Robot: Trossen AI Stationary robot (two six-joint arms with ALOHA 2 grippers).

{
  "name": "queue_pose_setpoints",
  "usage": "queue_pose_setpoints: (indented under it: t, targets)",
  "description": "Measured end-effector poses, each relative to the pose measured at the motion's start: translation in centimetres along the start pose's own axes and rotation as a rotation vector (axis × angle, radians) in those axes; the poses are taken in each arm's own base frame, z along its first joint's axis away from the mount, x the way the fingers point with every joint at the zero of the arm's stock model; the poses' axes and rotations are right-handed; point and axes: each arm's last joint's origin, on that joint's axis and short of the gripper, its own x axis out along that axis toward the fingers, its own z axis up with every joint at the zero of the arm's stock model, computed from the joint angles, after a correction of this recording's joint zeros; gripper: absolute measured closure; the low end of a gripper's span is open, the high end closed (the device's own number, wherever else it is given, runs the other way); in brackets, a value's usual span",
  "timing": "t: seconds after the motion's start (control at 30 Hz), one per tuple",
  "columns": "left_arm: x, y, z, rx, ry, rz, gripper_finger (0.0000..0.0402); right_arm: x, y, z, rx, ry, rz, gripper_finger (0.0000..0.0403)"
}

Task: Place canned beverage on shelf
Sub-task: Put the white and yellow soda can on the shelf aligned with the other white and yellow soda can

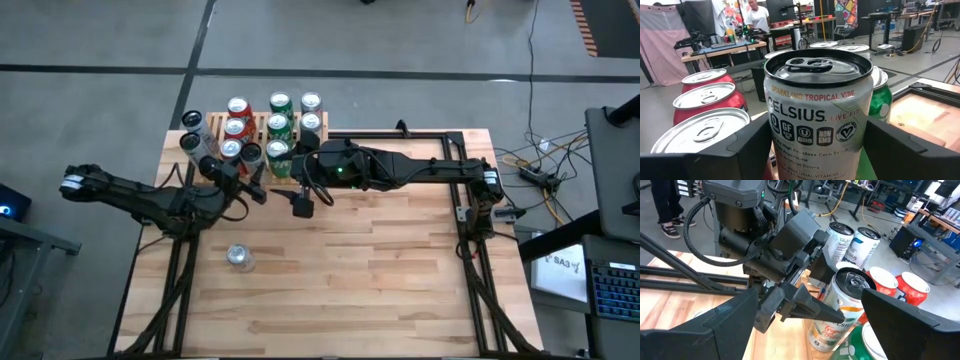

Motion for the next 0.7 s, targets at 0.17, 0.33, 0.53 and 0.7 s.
queue_pose_setpoints:
  t: [0.17, 0.33, 0.53, 0.7]
  targets:
    - [0.00, 0.00, 0.11, -0.020, -0.005, 0.004, 0.0113, 0.00, 0.01, -0.05, -0.001, 0.005, 0.001, 0.0060]
    - [0.00, -0.01, 0.31, -0.032, -0.013, 0.004, 0.0103, 0.00, 0.05, -0.14, -0.002, 0.015, 0.004, 0.0060]
    - [0.03, 0.00, 0.52, -0.031, -0.022, 0.011, 0.0102, 0.00, 0.07, -0.21, 0.006, 0.021, 0.005, 0.0060]
    - [0.05, 0.06, 0.59, -0.040, -0.026, 0.027, 0.0102, 0.00, 0.07, -0.21, 0.006, 0.021, 0.005, 0.0060]
